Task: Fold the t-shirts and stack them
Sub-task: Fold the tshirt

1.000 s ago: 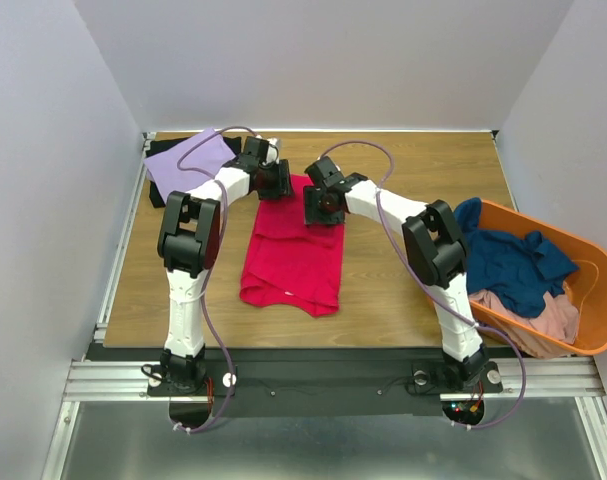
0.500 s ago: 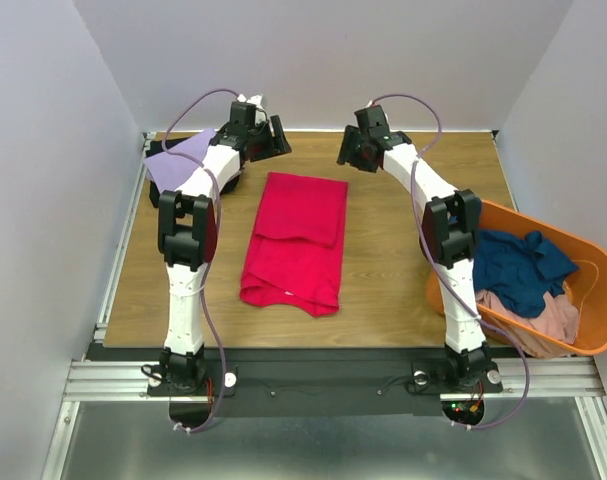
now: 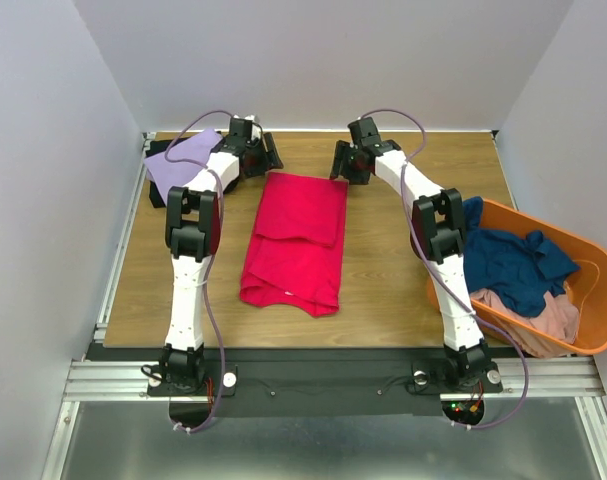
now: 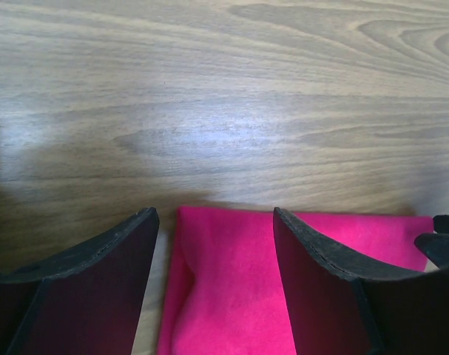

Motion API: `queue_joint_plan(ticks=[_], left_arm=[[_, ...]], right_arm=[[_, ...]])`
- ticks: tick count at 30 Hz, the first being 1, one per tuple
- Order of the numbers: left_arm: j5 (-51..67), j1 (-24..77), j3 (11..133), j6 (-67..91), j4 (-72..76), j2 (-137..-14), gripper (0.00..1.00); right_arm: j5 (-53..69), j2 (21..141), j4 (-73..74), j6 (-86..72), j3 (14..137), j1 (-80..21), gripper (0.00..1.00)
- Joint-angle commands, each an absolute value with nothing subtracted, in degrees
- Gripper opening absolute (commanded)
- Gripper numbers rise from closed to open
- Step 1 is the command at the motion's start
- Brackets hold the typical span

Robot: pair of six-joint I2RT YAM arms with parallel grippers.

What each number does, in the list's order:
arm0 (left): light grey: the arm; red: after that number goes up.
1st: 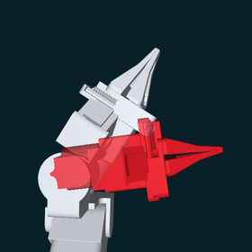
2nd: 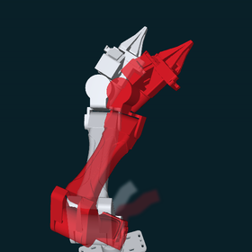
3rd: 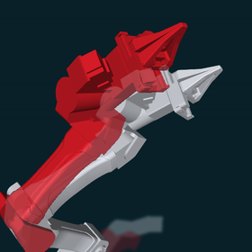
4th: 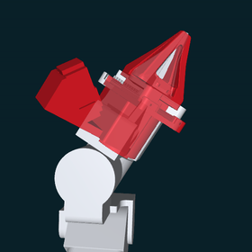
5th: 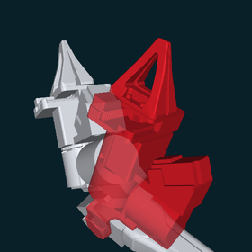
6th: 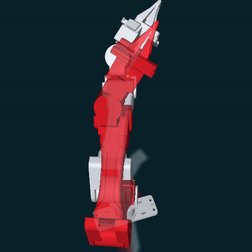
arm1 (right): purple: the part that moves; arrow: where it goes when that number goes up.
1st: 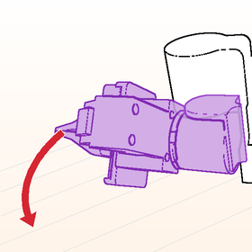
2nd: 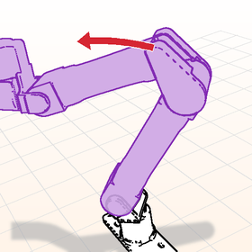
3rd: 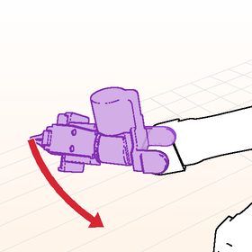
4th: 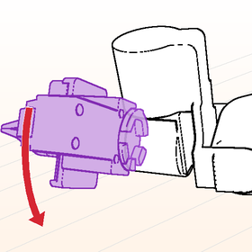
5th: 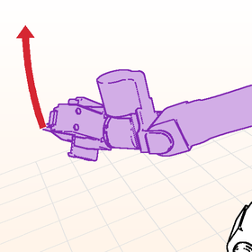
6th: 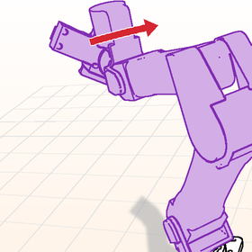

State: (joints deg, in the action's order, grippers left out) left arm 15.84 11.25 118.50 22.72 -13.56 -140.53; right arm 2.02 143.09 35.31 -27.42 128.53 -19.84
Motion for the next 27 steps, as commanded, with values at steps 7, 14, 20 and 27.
queue_joint_plan(ticks=[7,14,20,27], left_arm=[[15.2,11.6,117.2,22.8,-14.0,-138.2,0.72],[15.1,11.6,113.1,22.2,-13.5,-135.9,0.68],[14.9,11.6,112.3,22.0,-13.7,-136.3,0.49],[14.9,11.6,115.6,21.9,-14.3,-138.0,0.28]], right_arm=[[3.0,141.9,34.1,-27.2,126.4,-19.0,0.69],[3.3,141.0,34.3,-27.8,124.5,-19.1,0.69],[5.4,141.6,34.4,-28.4,123.9,-19.2,0.51],[7.2,142.0,34.3,-28.5,125.0,-19.2,0.25]])
